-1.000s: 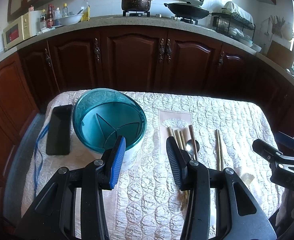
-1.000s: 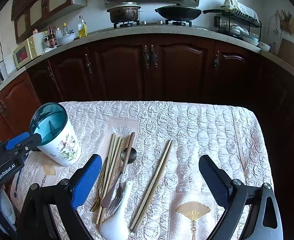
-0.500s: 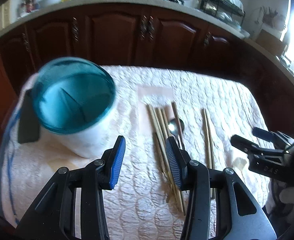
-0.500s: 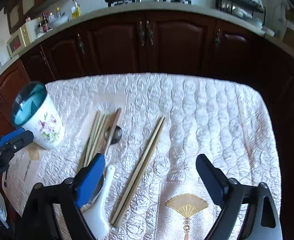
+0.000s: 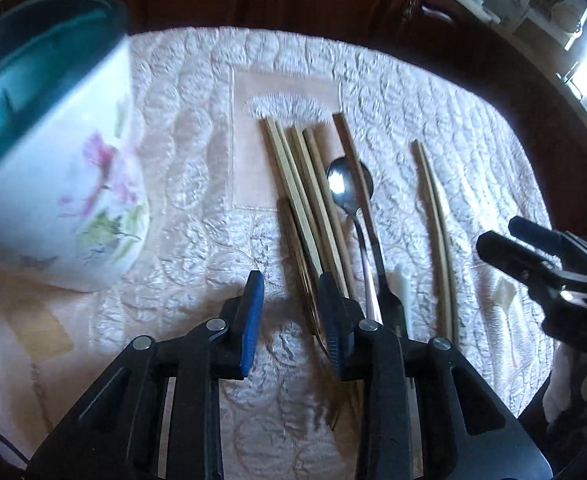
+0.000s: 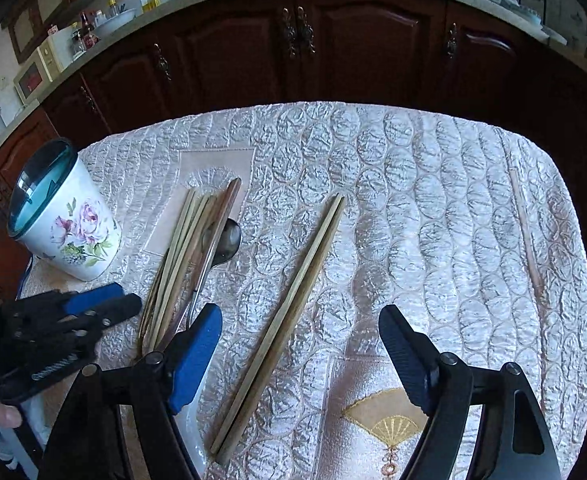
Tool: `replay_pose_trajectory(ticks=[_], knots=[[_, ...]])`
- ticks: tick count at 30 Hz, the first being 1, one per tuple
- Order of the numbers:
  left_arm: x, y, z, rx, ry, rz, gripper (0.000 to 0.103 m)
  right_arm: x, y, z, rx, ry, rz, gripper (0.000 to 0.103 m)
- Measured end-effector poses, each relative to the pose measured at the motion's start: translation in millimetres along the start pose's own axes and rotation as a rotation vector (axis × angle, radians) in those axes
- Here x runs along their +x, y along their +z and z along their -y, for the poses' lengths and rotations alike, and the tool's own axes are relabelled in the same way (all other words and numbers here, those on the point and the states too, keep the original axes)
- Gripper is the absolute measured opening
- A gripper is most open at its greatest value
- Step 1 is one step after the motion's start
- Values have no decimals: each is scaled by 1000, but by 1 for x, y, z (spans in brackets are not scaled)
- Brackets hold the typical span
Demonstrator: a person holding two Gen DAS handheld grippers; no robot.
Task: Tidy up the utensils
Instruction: 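Lower the left tool and close it on a wooden chopstick while the right tool grasps another chopstick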
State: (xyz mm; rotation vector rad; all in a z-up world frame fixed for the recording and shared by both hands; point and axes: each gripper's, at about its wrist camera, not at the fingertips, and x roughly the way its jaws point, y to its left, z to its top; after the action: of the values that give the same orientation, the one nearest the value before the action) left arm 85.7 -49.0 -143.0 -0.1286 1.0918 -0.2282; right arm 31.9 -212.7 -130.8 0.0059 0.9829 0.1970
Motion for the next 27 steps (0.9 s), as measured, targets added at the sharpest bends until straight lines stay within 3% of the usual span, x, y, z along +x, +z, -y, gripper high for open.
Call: replay_pose_trajectory(ticks=[4, 7, 16, 20, 27], knots=[[6, 3, -2, -9, -4, -4, 20, 7, 3, 6, 13, 6, -9, 79], [9, 7, -5, -22, -14, -9, 18, 15, 5, 10, 25, 22, -23, 73], [18, 15, -3, -18, 24, -14, 17, 50, 22, 31, 133, 84, -71, 44], [17, 13, -4, -17, 6, -11, 12, 67, 27, 36, 172, 101, -104, 33], [7, 0, -11, 3, 6, -15, 8, 66, 19, 42, 209, 150, -111, 14]])
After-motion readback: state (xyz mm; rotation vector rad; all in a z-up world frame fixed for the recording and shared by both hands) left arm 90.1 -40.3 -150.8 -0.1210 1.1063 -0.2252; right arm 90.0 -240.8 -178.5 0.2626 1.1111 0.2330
